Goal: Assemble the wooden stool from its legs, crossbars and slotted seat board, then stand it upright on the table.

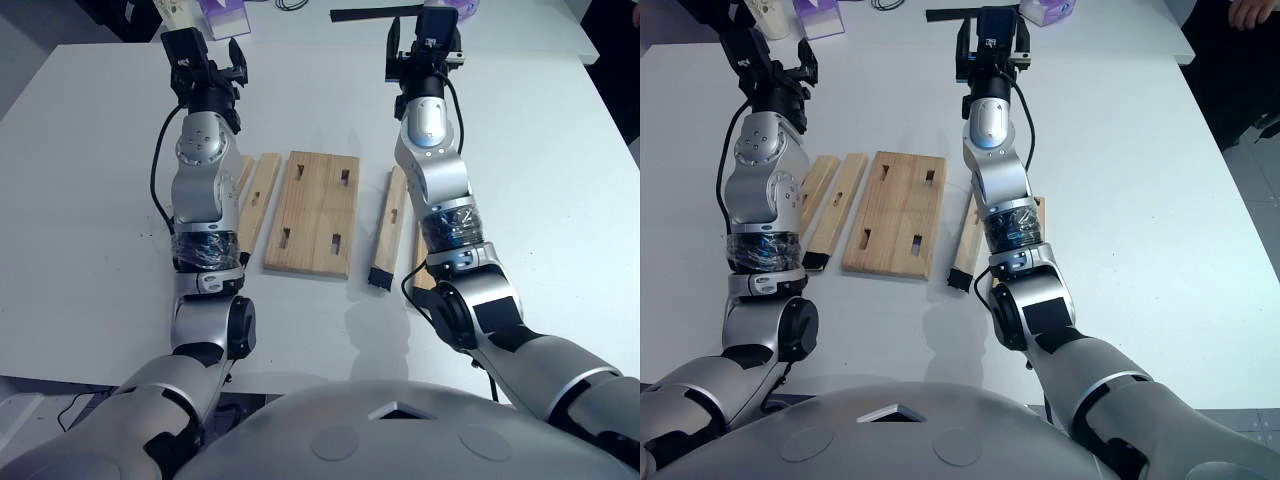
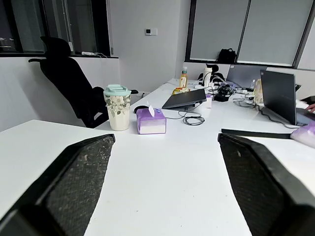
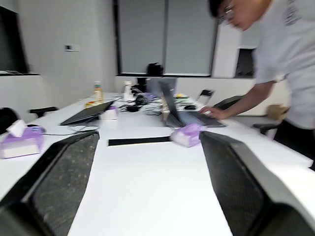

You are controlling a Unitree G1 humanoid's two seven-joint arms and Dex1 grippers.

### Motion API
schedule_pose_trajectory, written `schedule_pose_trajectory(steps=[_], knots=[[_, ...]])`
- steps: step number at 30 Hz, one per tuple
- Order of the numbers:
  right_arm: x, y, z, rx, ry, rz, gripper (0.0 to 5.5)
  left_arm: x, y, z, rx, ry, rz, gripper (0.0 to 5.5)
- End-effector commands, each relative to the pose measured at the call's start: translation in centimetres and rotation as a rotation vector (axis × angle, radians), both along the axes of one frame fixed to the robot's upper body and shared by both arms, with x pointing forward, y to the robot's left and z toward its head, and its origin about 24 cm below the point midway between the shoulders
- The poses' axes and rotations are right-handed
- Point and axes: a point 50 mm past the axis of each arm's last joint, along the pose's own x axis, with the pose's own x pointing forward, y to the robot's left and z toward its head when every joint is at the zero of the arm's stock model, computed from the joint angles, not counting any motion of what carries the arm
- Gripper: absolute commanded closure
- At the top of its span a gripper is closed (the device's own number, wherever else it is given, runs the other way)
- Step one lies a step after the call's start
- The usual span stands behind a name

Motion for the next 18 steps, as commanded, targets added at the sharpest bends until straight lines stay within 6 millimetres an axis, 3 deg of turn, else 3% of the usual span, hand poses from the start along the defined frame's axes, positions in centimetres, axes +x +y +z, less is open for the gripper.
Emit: schedule_pose_trajectory(steps=[1, 7, 11, 18], knots=[[-0.1, -0.2, -0.4, 0.039, 0.007, -0.009, 1.75, 0.3, -0.1, 0.8, 0.056, -0.005, -0.036, 1.62], [-0.6, 0.0, -0.6, -0.001, -0.009, -0.008, 1.75, 0.3, 1.7, 0.6, -0.092, -0.043, 0.040, 1.62], [-0.6, -0.2, -0.3, -0.006, -0.026, -0.009, 1.75, 0.4, 1.6, -0.6, -0.154, -0.013, 0.034, 1.62], [-0.7, 0.6, -0.1, 0.082, -0.011, 0.020, 1.75, 0.1, 1.9, 0.3, -0.221, -0.073, -0.045, 1.62]])
